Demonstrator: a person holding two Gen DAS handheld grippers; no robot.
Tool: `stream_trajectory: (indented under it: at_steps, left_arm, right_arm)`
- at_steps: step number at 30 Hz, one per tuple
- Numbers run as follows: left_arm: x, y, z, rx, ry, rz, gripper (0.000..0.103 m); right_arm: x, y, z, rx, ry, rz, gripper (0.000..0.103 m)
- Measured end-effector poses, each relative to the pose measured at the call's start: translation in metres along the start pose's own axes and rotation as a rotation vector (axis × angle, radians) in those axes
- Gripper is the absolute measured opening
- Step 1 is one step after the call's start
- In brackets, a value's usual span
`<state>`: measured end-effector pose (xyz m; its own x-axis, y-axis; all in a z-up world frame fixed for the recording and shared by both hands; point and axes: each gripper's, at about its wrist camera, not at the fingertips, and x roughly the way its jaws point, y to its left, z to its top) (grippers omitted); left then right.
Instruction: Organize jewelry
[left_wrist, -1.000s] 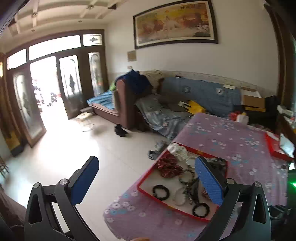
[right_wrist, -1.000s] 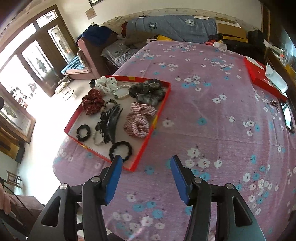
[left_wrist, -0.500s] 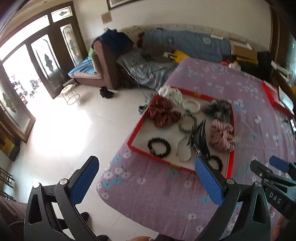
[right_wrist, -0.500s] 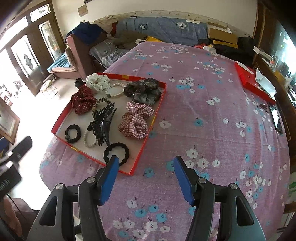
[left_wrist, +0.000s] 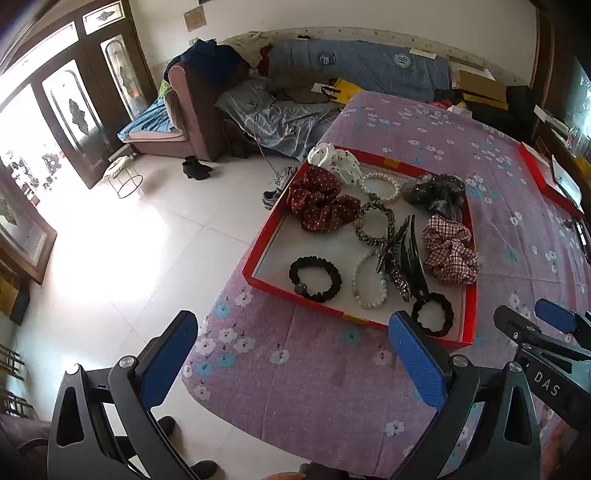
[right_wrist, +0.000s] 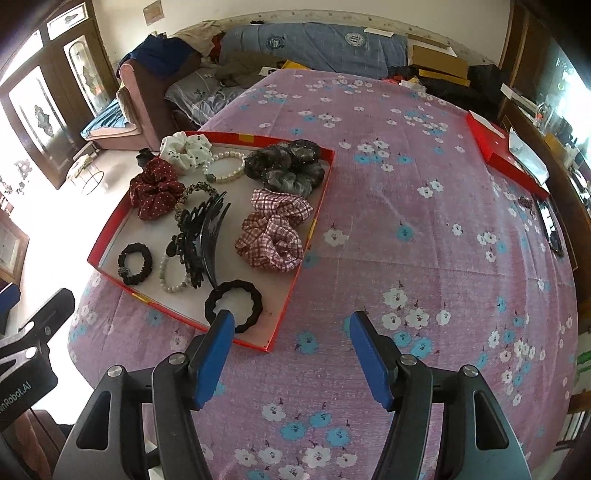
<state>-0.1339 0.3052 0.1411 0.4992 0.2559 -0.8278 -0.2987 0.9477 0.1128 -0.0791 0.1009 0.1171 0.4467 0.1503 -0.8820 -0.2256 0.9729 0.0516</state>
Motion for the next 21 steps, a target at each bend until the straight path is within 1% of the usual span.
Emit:
stream_trajectory:
  at_steps: [21]
  left_arm:
    - [0.017, 0.003, 0.004, 0.022, 0.036, -0.043, 0.103]
  right_arm:
    - [0.01, 0.007, 0.005, 0.016, 0.008, -0.028, 0.071]
